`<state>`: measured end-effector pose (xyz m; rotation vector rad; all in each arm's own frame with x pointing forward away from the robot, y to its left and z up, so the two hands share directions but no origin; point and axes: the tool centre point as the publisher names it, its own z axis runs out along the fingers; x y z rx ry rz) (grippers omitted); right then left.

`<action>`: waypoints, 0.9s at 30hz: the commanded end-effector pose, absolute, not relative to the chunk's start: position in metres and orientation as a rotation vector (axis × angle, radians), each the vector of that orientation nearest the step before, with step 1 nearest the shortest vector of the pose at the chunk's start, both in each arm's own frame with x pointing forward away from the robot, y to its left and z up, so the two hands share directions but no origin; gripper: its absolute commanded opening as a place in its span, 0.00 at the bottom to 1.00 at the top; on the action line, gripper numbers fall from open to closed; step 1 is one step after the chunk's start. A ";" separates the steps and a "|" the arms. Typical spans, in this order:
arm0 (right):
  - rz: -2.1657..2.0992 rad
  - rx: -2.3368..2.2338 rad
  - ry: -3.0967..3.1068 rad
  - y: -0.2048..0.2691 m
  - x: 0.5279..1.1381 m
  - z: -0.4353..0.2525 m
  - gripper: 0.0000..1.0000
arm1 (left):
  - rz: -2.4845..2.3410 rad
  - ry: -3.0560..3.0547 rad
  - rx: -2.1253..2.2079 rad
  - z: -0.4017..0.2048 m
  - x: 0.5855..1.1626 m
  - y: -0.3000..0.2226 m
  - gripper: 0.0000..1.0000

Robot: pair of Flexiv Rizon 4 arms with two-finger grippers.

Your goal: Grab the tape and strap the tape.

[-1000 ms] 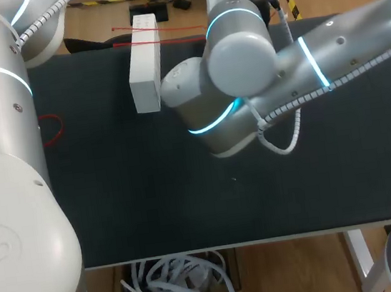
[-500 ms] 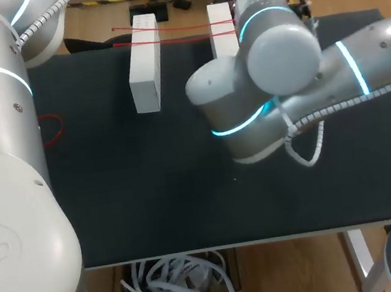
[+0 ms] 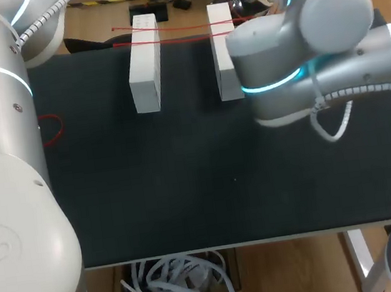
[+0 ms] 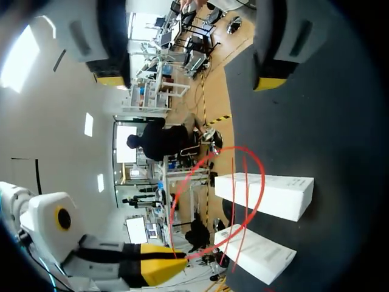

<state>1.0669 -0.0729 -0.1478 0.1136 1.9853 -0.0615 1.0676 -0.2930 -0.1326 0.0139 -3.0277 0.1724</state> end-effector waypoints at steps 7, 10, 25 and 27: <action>0.110 -0.016 2.009 -0.084 1.082 -0.141 1.00 | 0.164 -3.024 0.014 -0.131 1.070 -0.294 0.00; 0.110 -0.016 2.009 -0.084 1.082 -0.141 1.00 | 0.164 -3.024 0.014 -0.131 1.070 -0.294 0.00; 0.110 -0.016 2.009 -0.084 1.082 -0.141 1.00 | 0.048 -3.046 0.343 -0.120 1.061 -0.223 0.00; 0.110 -0.016 2.009 -0.084 1.082 -0.141 1.00 | -0.007 -3.031 0.491 -0.115 1.051 -0.190 0.00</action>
